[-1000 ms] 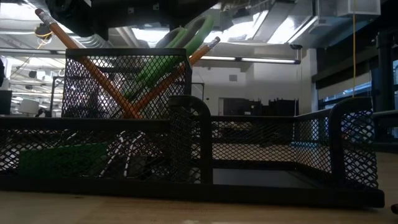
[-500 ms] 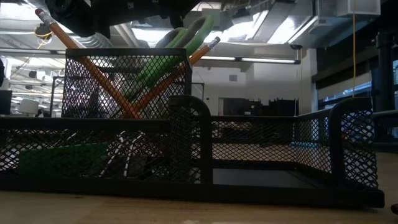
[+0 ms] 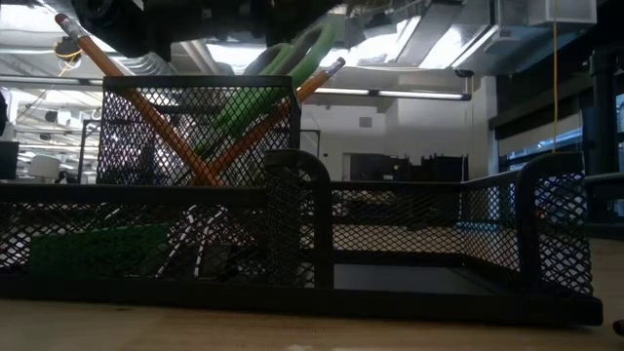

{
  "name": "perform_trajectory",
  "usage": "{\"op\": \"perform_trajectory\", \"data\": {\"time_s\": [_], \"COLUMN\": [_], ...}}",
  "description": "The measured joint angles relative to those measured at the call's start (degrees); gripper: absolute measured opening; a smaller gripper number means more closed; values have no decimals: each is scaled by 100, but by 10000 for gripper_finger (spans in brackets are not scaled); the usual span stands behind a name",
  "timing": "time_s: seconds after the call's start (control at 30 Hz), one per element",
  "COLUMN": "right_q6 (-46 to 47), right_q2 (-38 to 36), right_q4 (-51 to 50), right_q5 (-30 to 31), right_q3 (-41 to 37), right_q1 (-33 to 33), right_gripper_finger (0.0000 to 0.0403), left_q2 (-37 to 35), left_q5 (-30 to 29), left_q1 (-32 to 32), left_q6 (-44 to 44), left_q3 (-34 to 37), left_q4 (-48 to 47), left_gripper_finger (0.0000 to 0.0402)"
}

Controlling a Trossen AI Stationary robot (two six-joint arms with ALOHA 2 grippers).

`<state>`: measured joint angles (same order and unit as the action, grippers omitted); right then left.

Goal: Pick and place office supplies into organizer
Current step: Put the middle black pen into the black desk organizer

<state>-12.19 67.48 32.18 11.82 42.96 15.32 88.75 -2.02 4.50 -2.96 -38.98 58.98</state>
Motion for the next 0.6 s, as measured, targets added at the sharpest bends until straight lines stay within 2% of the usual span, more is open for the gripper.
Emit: {"op": "perform_trajectory", "data": {"time_s": [0.23,0.3,0.47,0.6], "right_q6": [70,226,543,771], "right_q2": [0,0,0,112], "right_q4": [20,18,-14,-123], "right_q5": [-2,-20,-553,-615], "right_q3": [0,0,0,0], "right_q1": [144,217,405,447], "right_gripper_finger": [50,50,50,49], "left_q2": [2,2,2,2], "left_q5": [-103,-268,-779,-1010], "left_q1": [1,1,-10,-14], "left_q6": [-442,-365,41,53], "left_q3": [4,3,2,3], "left_q4": [-1432,-1595,-1893,-2252], "left_gripper_finger": [154,155,149,144]}}
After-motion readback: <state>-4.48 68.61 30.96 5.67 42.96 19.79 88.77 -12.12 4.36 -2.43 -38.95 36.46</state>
